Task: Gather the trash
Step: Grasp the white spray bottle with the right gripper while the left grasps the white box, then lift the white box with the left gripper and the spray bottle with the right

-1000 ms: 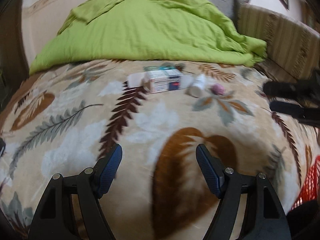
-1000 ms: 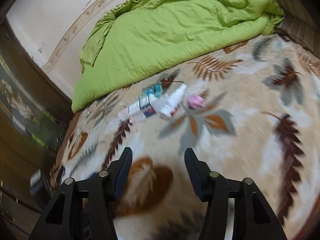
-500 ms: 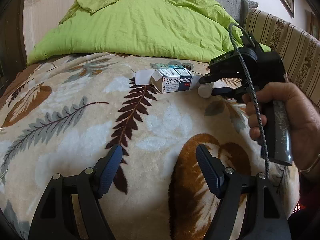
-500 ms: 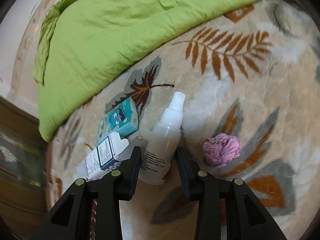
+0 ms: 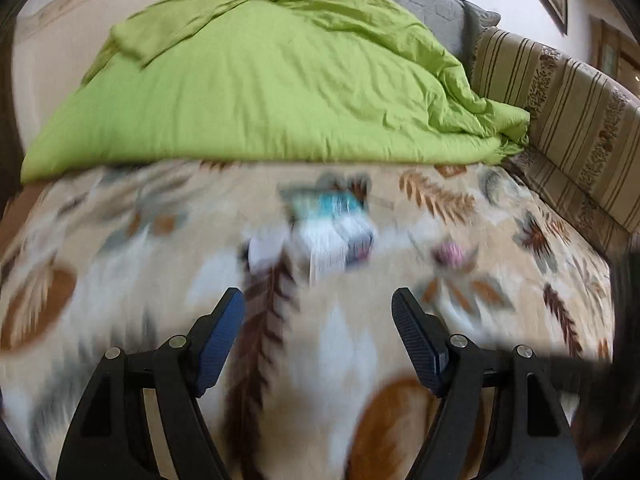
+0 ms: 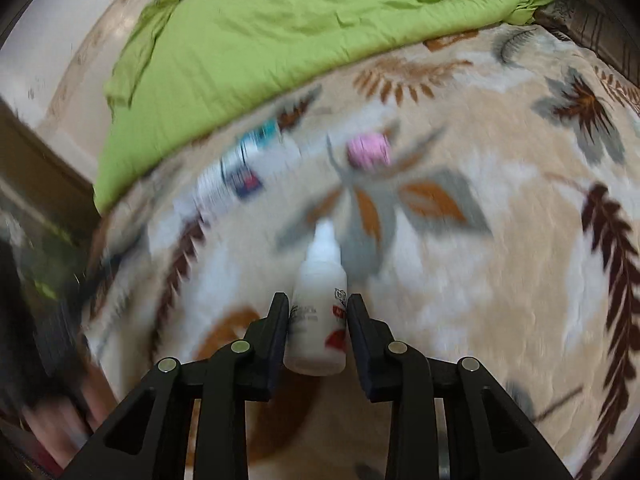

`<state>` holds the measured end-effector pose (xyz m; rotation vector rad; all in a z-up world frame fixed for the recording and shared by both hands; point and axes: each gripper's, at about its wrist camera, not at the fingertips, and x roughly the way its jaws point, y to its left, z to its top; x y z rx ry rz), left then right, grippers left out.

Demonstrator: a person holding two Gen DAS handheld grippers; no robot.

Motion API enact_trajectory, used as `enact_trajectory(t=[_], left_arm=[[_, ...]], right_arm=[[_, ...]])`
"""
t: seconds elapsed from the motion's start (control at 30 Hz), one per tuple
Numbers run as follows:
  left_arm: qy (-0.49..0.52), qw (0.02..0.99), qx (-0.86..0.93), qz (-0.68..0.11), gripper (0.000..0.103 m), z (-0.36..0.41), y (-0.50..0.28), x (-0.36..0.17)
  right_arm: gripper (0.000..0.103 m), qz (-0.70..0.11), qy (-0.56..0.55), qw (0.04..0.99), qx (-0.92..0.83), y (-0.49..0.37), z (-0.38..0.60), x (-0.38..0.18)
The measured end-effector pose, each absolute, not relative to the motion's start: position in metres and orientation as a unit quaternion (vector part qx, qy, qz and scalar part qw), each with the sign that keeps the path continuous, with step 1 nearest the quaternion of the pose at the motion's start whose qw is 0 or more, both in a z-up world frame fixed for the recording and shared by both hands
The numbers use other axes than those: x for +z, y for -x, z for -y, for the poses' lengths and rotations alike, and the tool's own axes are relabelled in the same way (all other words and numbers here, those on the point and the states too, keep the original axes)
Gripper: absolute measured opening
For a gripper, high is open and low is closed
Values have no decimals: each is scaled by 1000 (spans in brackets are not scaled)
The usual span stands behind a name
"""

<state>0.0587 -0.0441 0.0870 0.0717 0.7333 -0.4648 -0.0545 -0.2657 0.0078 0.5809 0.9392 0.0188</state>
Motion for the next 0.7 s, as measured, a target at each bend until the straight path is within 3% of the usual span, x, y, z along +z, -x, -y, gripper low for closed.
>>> enact_trajectory(t=[0.2, 0.37, 0.57, 0.7], left_arm=[[-73, 871, -271, -403, 75, 86, -141, 78], [-100, 840, -302, -440, 75, 103, -165, 52], [-126, 815, -346, -447, 53, 115, -141, 43], [-156, 817, -335, -443, 56, 126, -139, 44]], right_arm=[[33, -444, -287, 848, 30, 50, 278, -3], [33, -445, -302, 842, 41, 47, 281, -5], [33, -440, -323, 837, 40, 45, 290, -5], [33, -436, -327, 838, 30, 42, 293, -6]])
